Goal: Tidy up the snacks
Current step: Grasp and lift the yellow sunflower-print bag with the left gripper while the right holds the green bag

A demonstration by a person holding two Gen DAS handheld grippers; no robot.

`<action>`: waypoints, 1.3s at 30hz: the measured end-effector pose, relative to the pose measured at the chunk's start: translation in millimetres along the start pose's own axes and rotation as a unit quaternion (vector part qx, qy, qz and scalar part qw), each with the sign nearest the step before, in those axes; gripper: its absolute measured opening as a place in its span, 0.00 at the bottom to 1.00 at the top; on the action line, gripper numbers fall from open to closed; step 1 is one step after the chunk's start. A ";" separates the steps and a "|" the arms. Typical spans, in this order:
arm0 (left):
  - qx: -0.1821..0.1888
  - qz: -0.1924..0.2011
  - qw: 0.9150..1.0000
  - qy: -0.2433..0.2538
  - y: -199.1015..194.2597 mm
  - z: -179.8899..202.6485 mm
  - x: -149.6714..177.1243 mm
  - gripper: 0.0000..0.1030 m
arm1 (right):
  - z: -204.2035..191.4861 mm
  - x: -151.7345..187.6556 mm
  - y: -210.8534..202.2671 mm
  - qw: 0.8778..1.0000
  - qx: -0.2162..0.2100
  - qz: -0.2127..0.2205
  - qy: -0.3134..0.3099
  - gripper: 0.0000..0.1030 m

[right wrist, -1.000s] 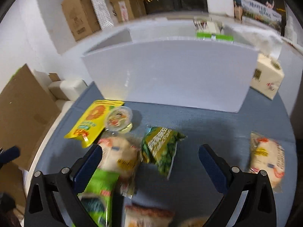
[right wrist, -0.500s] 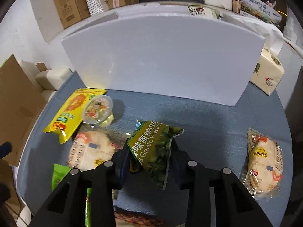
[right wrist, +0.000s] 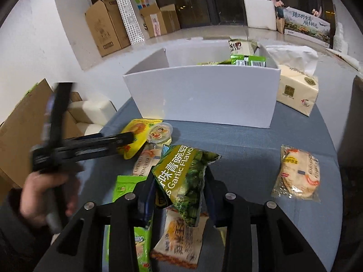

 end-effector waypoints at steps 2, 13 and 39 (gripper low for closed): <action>-0.006 -0.018 1.000 0.008 13.4 1.6 0.7 0.99 | -4.2 -0.6 0.0 1.000 -0.001 0.003 -0.003 0.39; -0.014 -0.004 0.997 0.070 17.7 18.6 -5.2 0.39 | -2.9 2.4 8.6 1.000 -0.003 0.001 0.000 0.39; 0.079 0.173 0.975 0.119 -142.2 54.2 -94.6 0.28 | -13.0 -95.5 -9.0 0.998 -0.019 0.063 -0.015 0.39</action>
Point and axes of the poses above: each gripper's, at about its wrist camera, not at the fingertips, and y roughly the way its jaws point, z to its right, x to its underside, the point moved 7 cm from there along y, roughly the way its jaws point, and after that the axes turned 11 degrees about y, right-handed, at the moved point
